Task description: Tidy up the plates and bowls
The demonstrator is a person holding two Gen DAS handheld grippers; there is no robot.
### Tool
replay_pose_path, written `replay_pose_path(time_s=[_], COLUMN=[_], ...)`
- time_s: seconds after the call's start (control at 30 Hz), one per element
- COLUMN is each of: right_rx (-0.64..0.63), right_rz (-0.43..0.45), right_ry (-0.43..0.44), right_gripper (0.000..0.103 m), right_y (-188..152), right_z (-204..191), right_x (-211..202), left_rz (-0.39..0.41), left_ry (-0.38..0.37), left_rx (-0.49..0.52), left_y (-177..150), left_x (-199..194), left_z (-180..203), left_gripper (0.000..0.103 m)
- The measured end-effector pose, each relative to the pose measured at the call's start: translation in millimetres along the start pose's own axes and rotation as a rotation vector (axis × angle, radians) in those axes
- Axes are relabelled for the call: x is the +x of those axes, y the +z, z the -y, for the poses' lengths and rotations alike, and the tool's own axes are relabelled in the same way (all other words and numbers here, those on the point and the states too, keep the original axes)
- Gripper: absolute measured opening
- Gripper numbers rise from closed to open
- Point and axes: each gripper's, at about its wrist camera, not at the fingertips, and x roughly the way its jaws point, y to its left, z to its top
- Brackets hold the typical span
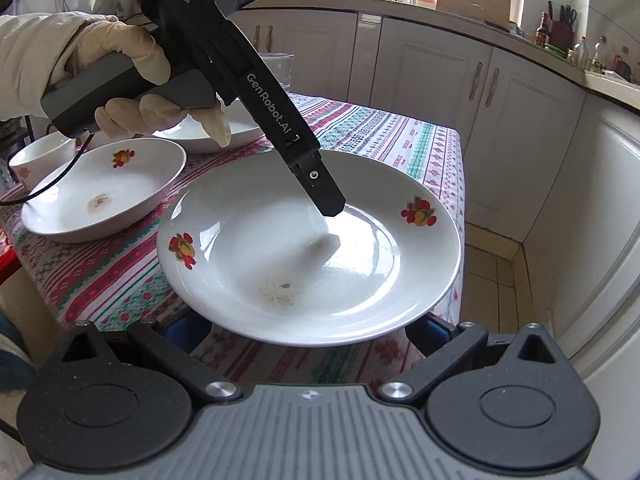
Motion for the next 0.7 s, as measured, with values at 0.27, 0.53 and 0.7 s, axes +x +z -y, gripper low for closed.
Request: replay_pose_path(time_s=[0.27, 0.53, 0.7], right_rx=[-0.007, 0.003, -0.002], right_rz=[-0.01, -0.015, -0.023], right_ry=[0.01, 0.014, 0.01], right_gripper=[0.103, 0.103, 0.103], right_y=[13.4, 21.9, 23.2], right_z=[16.1, 28.9, 30.1], right_x=[22.2, 41.4, 49.4], left_rz=[0.017, 0.029, 0.027], left_ry=[0.02, 0.031, 0.038], left_rx=[-0.01, -0.019, -0.025], left_y=[19.1, 29.8, 31.3], left_x=[7.9, 19.3, 25.2], left_z=[-19.2, -32.2, -37.7], left_gripper=[0.068, 0.068, 0.068])
